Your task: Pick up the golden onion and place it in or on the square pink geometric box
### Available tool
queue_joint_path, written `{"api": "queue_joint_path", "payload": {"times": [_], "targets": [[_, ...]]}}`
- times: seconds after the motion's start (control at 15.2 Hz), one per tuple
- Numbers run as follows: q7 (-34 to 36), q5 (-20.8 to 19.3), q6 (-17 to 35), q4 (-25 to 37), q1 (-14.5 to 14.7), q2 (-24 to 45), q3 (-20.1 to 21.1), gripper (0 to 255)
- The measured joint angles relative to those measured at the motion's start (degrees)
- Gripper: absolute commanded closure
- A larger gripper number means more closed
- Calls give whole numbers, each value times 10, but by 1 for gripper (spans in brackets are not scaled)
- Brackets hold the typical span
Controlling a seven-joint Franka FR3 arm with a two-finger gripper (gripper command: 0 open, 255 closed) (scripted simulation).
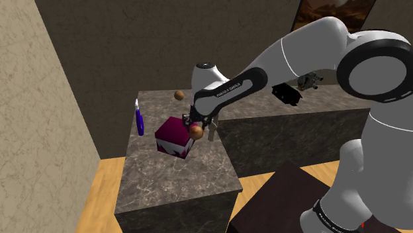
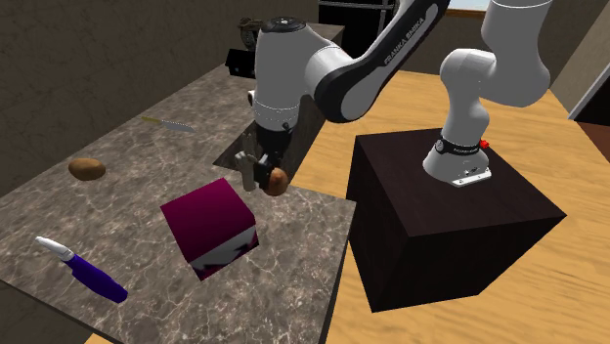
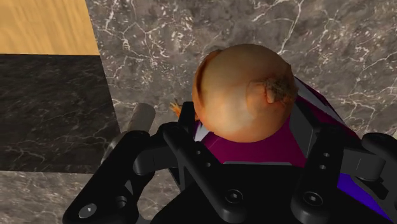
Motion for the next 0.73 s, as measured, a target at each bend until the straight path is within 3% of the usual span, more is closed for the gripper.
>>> {"api": "queue_joint_path", "payload": {"times": [0.2,0.73], "targets": [[-17,14,-24,55,-13,31,2,255],[-60,64,-147,350,-78,206,20,255]]}}
